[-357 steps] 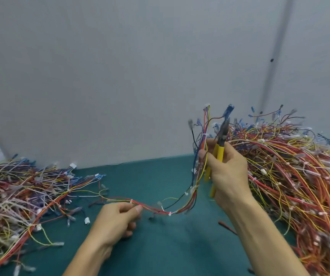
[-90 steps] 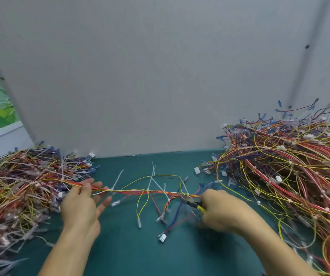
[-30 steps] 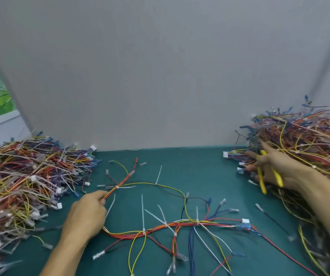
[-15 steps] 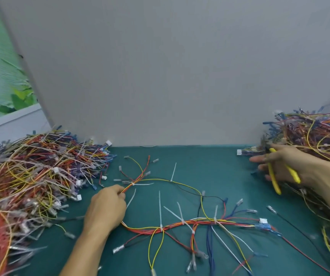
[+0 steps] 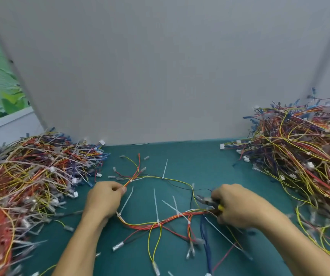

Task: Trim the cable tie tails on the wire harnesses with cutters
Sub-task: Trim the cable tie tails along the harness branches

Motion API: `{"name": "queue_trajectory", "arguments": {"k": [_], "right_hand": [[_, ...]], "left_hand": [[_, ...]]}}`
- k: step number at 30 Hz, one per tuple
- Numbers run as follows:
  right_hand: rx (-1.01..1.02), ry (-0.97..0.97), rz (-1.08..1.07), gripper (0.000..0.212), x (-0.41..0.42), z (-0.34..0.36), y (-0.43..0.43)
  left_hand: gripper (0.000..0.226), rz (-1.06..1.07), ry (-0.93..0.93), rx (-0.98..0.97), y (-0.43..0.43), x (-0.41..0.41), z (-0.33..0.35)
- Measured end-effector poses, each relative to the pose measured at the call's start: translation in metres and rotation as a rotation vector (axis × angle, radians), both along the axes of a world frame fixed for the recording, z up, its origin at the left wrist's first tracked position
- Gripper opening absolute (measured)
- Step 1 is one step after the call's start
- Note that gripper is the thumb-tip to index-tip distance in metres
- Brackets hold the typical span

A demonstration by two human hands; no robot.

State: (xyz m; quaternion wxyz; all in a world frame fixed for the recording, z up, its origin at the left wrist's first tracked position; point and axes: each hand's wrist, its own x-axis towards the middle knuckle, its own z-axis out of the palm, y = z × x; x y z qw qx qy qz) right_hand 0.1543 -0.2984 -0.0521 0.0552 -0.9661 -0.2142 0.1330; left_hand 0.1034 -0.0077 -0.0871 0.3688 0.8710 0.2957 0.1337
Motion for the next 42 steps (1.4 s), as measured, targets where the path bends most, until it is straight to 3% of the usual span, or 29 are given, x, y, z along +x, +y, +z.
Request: {"name": "queue_trajectory", "arguments": {"k": [5,11,15,18,23,27,34,39,42], "right_hand": [[0.0,-0.059,-0.066,0.01,0.014,-0.012,-0.011],[-0.006,-0.029,-0.126,0.011,0.034,-0.009,-0.036],[0.002,-0.006,-0.107,0.006,0.036,-0.008,-0.035],[0.022,0.001,-0.092,0.007,0.036,-0.002,-0.037],[0.185,-0.212,-0.17,0.009,0.042,0.016,-0.032],[0.162,-0.351,-0.108,0.008,0.064,0.016,0.014],[0.132,-0.247,0.084,0.014,0.085,-0.02,0.079],[0.153,-0.321,0.167,0.021,0.083,-0.028,0.093],[0.143,-0.35,0.179,0.013,0.08,-0.032,0.101]], "left_hand": [[0.014,-0.029,-0.05,-0.232,0.0,-0.002,0.002],[0.008,-0.08,0.188,-0.094,0.017,-0.003,0.0],[0.007,-0.058,0.195,-0.005,0.019,0.002,-0.005],[0.014,-0.032,0.16,-0.071,0.02,0.003,-0.006],[0.019,-0.008,0.134,-0.139,0.022,0.004,-0.009],[0.019,-0.013,0.128,-0.125,0.022,0.005,-0.011],[0.019,-0.021,0.127,-0.098,0.022,0.006,-0.013],[0.018,-0.035,0.11,-0.102,0.019,0.004,-0.01],[0.015,-0.056,0.051,-0.205,0.017,0.003,-0.008]]}}
